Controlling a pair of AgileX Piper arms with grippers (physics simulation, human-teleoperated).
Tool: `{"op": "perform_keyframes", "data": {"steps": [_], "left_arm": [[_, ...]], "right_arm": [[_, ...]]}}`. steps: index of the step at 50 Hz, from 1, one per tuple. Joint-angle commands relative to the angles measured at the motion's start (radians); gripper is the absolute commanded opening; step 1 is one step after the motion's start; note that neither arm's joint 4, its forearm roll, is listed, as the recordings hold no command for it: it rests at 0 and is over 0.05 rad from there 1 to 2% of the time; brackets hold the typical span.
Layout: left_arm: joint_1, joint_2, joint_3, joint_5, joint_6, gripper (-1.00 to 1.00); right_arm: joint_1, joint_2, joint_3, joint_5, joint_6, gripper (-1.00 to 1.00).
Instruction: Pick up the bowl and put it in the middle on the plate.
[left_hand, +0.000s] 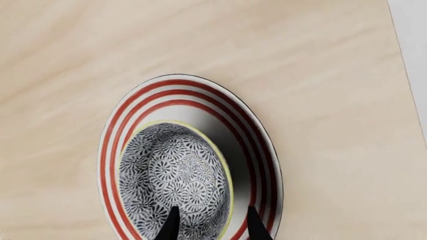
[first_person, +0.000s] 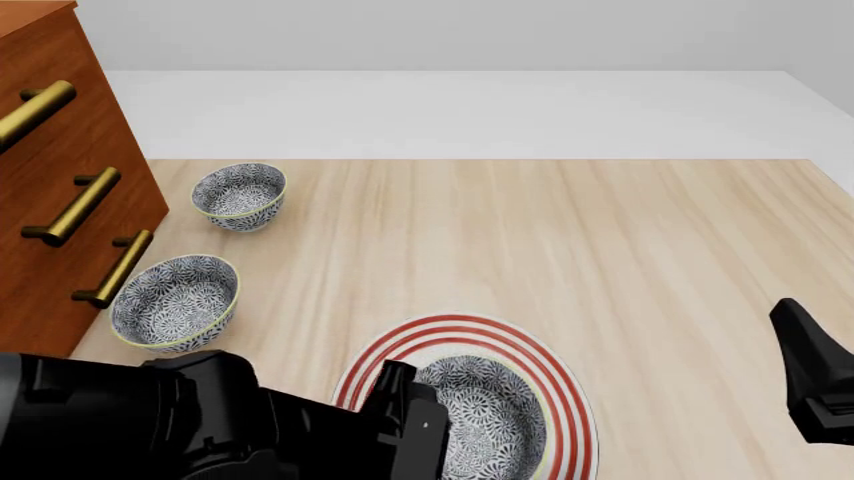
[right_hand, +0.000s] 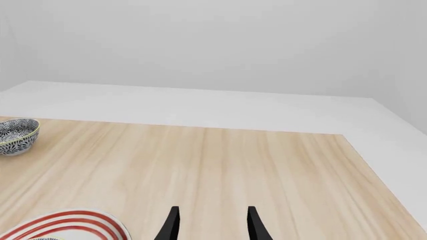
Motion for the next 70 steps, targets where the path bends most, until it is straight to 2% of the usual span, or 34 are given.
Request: {"op": "perform_keyframes", "data": {"steps": [1,10,17,19,22,30,32,35,39,42,46,50,53,55,57,59,61,63,66,67,68,70], "left_arm": [[-0.007,-0.069,0.008,0.025,-0.012,1.00],[0.045,-0.129,0.051,-0.028,-0.071,1.00],[0.033,-0.147,0.063,-0.080,-0.173,1.00],[0.065,-0.171,0.085,-0.124,-0.212,1.00],[0.064,-0.176,0.108,-0.163,-0.253,1.00],[0.134,-0.218,0.159,-0.231,-0.317,1.00],[0.165,-0.233,0.197,-0.282,-0.298,1.00],[0.164,-0.237,0.197,-0.307,-0.356,1.00],[0.186,-0.247,0.237,-0.365,-0.358,1.00],[0.195,-0.248,0.239,-0.378,-0.425,1.00],[0.266,-0.292,0.302,-0.447,-0.392,1.00],[0.332,-0.380,0.330,-0.440,-0.400,1.00],[0.349,-0.426,0.336,-0.424,-0.418,1.00],[0.385,-0.528,0.352,-0.405,-0.426,1.00],[0.427,-0.562,0.354,-0.378,-0.457,1.00],[0.449,-0.610,0.373,-0.378,-0.432,1.00],[0.464,-0.622,0.384,-0.373,-0.443,1.00],[0.485,-0.656,0.412,-0.381,-0.414,1.00],[0.493,-0.669,0.431,-0.385,-0.425,1.00],[0.513,-0.713,0.442,-0.375,-0.422,1.00],[0.553,-0.783,0.435,-0.328,-0.449,1.00],[0.581,-0.805,0.442,-0.318,-0.458,1.00]], "right_arm": [[0.000,0.001,0.000,-0.001,0.000,1.00],[-0.001,-0.002,0.000,0.001,0.003,1.00],[-0.003,-0.003,0.000,0.001,0.004,1.00],[-0.002,-0.001,0.000,0.001,0.004,1.00],[-0.006,-0.003,0.000,0.001,0.006,1.00],[-0.009,-0.003,0.000,0.001,0.007,1.00],[-0.011,-0.005,0.000,0.002,0.010,1.00],[-0.011,-0.002,0.000,0.001,0.013,1.00],[-0.014,-0.007,0.000,0.002,0.014,1.00],[-0.016,-0.009,0.000,0.003,0.015,1.00],[-0.011,-0.007,0.000,0.003,0.014,1.00],[-0.014,-0.009,0.000,0.004,0.013,1.00],[-0.016,-0.008,0.000,0.003,0.013,1.00],[-0.015,-0.007,0.000,0.003,0.014,1.00],[-0.014,-0.005,0.000,0.002,0.014,1.00],[-0.014,-0.001,0.000,0.000,0.016,1.00],[-0.016,-0.001,0.000,0.000,0.016,1.00],[-0.017,-0.002,0.000,0.000,0.017,1.00],[-0.016,-0.002,0.000,0.000,0.019,1.00],[-0.016,-0.002,0.000,0.000,0.020,1.00],[-0.015,-0.002,0.000,0.000,0.021,1.00],[-0.014,-0.003,0.000,0.001,0.022,1.00]]}}
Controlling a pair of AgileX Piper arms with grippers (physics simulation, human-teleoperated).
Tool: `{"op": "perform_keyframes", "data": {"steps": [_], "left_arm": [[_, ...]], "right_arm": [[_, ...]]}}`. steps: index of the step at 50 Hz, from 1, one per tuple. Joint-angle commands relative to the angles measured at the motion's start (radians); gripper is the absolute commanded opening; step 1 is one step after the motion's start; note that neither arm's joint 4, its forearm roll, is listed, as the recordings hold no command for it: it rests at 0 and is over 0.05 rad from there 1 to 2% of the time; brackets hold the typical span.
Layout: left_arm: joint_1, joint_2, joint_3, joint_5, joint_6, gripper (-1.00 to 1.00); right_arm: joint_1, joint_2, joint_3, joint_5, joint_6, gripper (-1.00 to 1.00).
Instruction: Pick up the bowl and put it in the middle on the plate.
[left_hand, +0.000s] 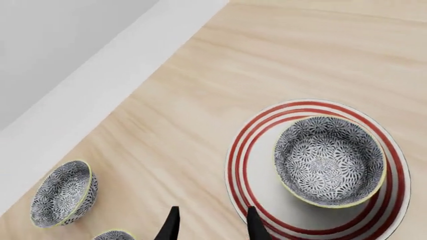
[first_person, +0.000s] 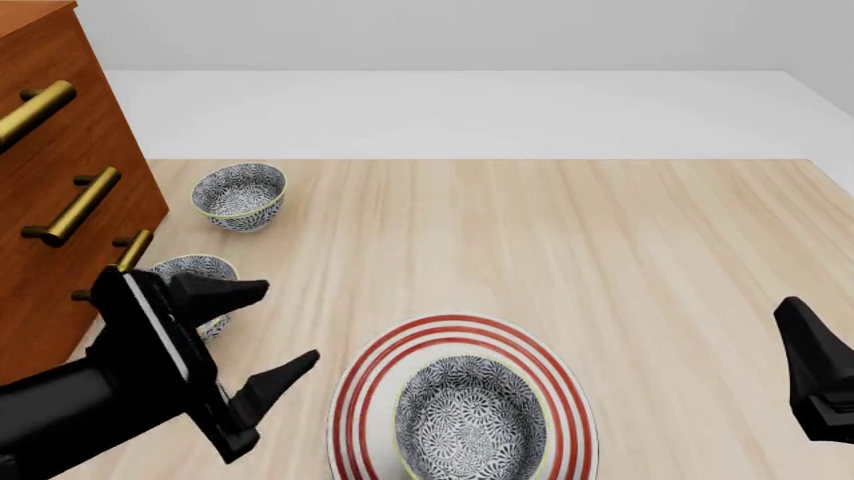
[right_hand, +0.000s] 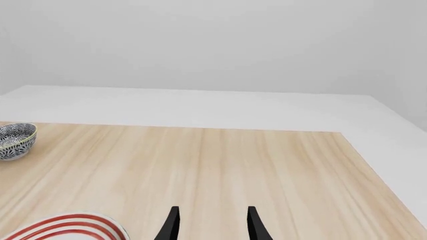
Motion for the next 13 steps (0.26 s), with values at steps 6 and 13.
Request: {"op": "perform_keyframes", "data": {"steps": [6,13], "left_arm": [[0.178,-0.217,0.111,0.029,-0.042,1.00],[0.260,-0.323,0.170,0.072,-0.046,1.00]], "right_arm": [[0.004,-0.001,0.000,0.001,0.010,1.00],[0.004,-0.001,0.000,0.001,0.010,1.00]]}}
